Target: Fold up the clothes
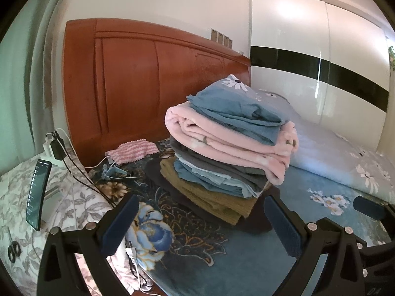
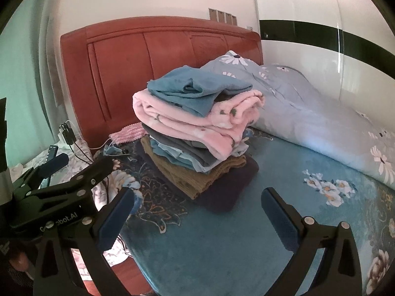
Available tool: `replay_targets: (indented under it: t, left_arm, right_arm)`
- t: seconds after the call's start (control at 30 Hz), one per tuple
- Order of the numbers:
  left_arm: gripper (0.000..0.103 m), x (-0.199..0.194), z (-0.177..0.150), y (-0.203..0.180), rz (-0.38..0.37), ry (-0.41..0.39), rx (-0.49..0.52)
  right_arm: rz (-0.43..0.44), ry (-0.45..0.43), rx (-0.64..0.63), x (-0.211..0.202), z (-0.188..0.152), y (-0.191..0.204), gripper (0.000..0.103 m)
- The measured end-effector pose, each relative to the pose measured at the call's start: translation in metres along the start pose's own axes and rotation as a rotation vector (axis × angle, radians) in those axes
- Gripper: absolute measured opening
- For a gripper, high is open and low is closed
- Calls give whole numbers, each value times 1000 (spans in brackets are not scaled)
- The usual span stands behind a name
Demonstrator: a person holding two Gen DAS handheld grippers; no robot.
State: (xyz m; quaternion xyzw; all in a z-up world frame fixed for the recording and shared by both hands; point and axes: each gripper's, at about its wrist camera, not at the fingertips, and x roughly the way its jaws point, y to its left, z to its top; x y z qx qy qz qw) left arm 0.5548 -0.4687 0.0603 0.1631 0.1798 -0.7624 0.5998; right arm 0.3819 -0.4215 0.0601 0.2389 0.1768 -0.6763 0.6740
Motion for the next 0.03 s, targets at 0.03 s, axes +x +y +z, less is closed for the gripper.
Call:
replay_targets:
  t: [0.03]
  left_arm:
    - [103, 0, 0, 0, 1, 1, 0]
  right_arm:
    - [0, 2, 0, 0, 0, 0, 103]
